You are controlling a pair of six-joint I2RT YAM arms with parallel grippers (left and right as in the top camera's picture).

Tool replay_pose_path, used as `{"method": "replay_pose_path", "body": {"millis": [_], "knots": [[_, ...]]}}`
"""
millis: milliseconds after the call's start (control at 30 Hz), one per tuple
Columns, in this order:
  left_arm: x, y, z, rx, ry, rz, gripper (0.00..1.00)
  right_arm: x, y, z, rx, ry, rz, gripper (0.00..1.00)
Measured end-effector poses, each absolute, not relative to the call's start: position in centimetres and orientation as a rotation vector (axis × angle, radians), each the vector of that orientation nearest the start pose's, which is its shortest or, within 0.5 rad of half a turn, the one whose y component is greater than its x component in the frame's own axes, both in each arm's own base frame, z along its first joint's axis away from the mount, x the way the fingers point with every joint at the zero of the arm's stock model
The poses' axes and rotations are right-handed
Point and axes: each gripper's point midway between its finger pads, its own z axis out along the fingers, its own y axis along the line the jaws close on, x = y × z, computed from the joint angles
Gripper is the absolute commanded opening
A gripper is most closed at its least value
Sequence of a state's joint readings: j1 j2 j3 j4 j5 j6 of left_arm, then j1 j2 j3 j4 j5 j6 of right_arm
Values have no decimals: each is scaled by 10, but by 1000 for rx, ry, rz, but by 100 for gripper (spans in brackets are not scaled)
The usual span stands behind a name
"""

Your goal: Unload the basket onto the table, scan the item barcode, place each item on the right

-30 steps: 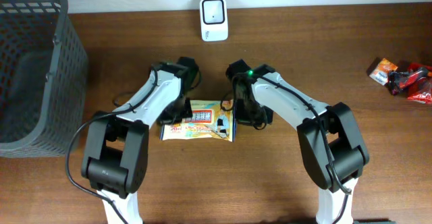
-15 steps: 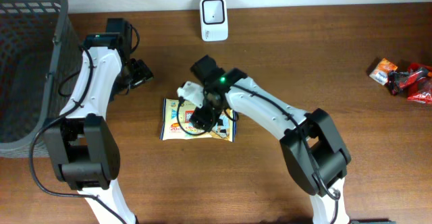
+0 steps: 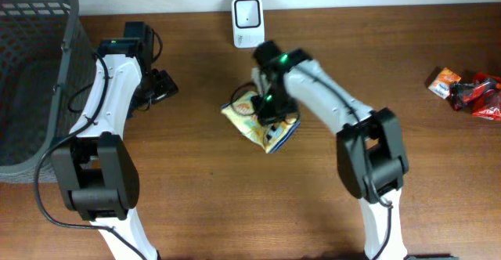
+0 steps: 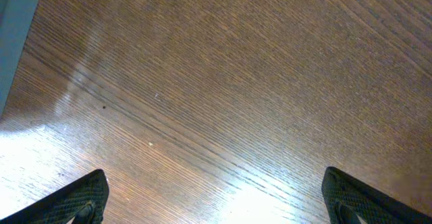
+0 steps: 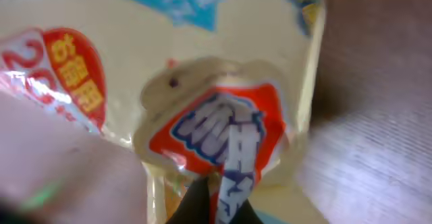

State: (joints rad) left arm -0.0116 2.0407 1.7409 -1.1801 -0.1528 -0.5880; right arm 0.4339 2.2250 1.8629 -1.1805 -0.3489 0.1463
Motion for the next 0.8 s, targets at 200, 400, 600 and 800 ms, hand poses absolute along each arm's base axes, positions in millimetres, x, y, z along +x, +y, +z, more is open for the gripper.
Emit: {"method": "replay_pose_path", "body": {"millis": [200, 400, 600, 800], "knots": [[414, 21, 91, -864, 2878, 180, 99, 392, 235, 171, -18, 2851, 1769, 4], [414, 21, 91, -864, 2878, 180, 99, 400, 233, 228, 57, 2520, 2248, 4], [414, 21, 90, -865, 2881, 181, 99, 367, 227, 226, 60, 2629, 2219, 4], [414, 21, 89, -865, 2882, 182, 99, 351, 221, 194, -365, 2736, 1887, 4]]}}
